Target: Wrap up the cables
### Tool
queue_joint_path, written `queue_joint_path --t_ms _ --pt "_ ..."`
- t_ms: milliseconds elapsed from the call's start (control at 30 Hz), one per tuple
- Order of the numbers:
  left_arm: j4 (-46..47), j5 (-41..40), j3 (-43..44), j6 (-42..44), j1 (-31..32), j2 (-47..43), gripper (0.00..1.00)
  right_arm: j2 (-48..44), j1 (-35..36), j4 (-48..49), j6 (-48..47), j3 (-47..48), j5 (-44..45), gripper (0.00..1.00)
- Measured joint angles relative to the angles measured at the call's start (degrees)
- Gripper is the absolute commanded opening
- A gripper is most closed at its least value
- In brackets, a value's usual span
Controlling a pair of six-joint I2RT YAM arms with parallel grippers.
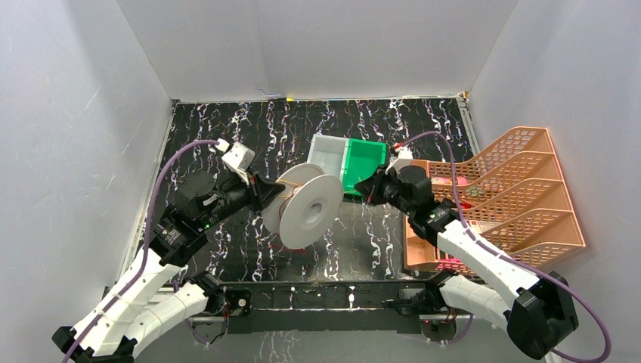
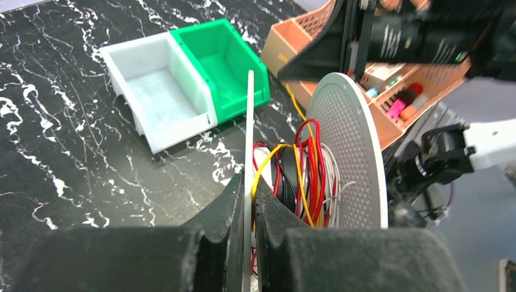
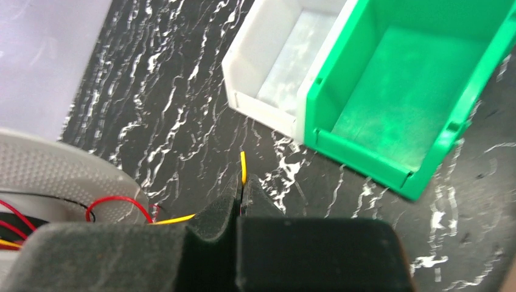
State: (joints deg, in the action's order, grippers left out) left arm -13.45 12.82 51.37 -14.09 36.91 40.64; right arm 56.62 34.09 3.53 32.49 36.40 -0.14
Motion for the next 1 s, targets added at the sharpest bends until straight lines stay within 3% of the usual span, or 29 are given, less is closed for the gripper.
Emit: queue_joint_path --t_ms 367,700,1000 --pt "6.5 -11.4 -0.3 -11.1 0.1 1.9 0.00 -4.9 1.9 14.3 10.3 -12.9 -5.9 0.00" --pt "5.6 -23.2 0.8 -21.4 0.3 9.0 0.00 -4.2 20.2 26.0 10.1 -19.5 8.2 0.00" --pt "-0.3 -28.4 5.6 -24.6 0.3 14.3 0.00 1.4 34.1 39.6 -3.3 -21.2 21.3 0.00"
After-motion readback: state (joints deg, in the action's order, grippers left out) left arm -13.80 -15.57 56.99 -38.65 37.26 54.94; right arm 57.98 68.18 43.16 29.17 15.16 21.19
